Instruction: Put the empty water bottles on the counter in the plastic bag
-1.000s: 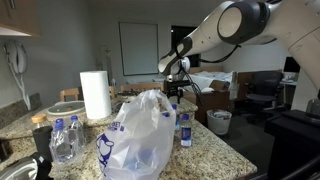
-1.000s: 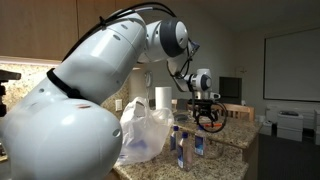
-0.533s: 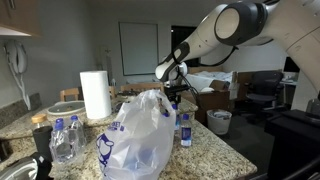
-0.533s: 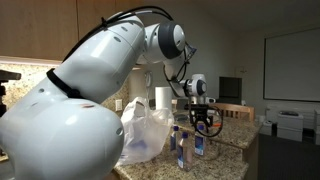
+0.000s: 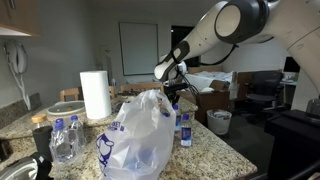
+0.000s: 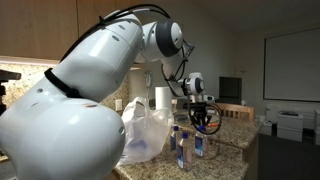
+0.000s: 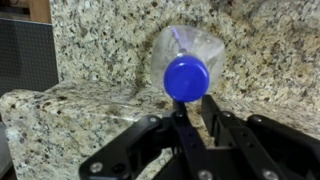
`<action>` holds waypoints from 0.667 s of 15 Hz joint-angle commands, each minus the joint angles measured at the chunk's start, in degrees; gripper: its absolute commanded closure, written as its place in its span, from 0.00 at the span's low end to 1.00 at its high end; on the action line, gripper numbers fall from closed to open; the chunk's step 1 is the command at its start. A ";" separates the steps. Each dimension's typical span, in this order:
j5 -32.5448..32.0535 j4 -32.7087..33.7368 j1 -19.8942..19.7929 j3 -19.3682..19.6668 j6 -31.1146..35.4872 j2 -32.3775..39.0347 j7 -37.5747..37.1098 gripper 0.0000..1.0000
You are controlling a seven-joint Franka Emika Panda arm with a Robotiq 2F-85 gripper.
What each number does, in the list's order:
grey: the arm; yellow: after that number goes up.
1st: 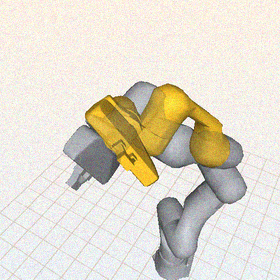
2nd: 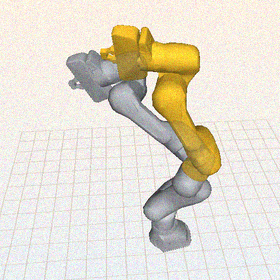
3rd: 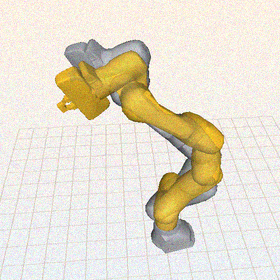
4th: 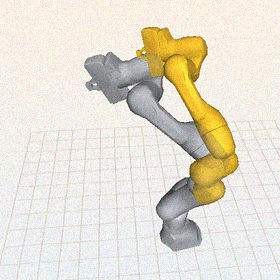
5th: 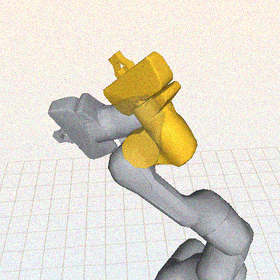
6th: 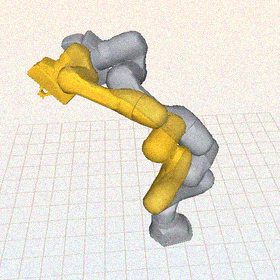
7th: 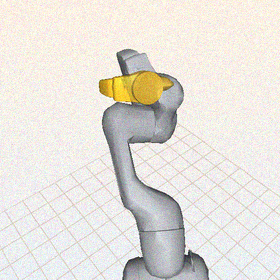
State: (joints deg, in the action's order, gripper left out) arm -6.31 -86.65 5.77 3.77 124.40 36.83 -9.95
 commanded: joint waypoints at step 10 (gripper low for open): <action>-1.16 -10.93 0.40 0.74 6.85 -9.12 -4.62 0.16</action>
State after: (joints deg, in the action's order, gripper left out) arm -6.94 -91.66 6.41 4.51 129.03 32.31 -13.23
